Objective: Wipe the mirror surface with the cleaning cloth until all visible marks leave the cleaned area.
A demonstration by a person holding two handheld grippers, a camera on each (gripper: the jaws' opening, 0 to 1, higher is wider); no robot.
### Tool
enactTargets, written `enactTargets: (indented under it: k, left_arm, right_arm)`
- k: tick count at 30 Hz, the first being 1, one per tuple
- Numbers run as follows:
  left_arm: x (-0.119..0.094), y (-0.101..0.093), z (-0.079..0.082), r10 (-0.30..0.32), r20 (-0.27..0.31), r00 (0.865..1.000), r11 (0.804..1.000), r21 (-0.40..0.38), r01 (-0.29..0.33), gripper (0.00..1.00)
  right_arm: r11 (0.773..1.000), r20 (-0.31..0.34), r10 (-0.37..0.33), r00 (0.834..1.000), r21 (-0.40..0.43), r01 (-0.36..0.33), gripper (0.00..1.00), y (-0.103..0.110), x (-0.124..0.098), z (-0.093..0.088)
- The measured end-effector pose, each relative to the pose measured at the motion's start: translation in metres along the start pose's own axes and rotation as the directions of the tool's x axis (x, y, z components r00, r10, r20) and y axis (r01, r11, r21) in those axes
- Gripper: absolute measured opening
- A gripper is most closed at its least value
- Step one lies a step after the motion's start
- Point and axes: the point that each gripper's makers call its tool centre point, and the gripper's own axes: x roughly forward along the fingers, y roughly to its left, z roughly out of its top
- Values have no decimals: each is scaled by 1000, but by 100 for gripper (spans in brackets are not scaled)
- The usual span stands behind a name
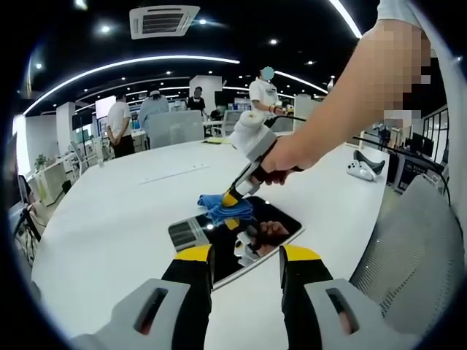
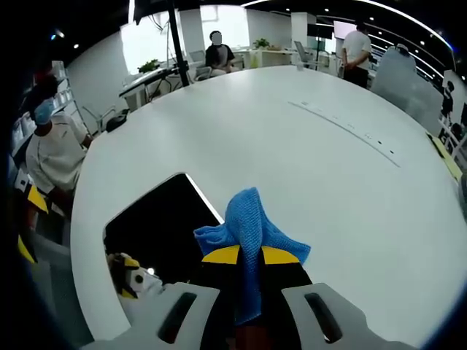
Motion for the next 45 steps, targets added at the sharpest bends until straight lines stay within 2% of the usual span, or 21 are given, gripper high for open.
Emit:
enactTargets:
  k: [19,45]
  left_arm:
    - [1,-2,-2,-8,-9,1000,1000,-1,8,35]
    - [0,0,-1,4,-7,1000,1000,3,-4,34]
  right_arm:
    - [1000,-13,-23,1000,11,23,4,-12,-11,-12]
    - [999,-23,-39,999,21,40,4,-18,-18,-18]
